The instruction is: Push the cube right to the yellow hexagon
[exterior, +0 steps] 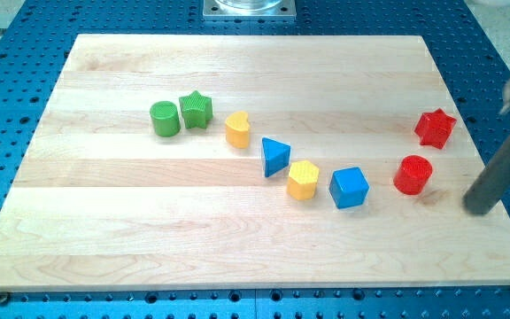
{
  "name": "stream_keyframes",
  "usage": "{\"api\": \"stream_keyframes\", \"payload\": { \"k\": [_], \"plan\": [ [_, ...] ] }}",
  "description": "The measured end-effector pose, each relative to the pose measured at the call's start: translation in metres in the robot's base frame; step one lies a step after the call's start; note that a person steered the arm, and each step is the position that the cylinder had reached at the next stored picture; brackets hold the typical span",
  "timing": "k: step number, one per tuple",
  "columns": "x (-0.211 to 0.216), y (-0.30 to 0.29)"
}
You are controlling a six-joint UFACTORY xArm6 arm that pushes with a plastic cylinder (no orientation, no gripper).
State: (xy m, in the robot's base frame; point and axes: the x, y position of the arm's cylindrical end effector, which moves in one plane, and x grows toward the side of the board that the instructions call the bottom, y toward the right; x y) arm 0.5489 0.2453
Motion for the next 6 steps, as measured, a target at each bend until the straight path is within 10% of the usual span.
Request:
{"api": "stream_keyframes", "payload": {
  "k": [6],
  "plan": [
    [-0.016, -0.138]
  ]
}}
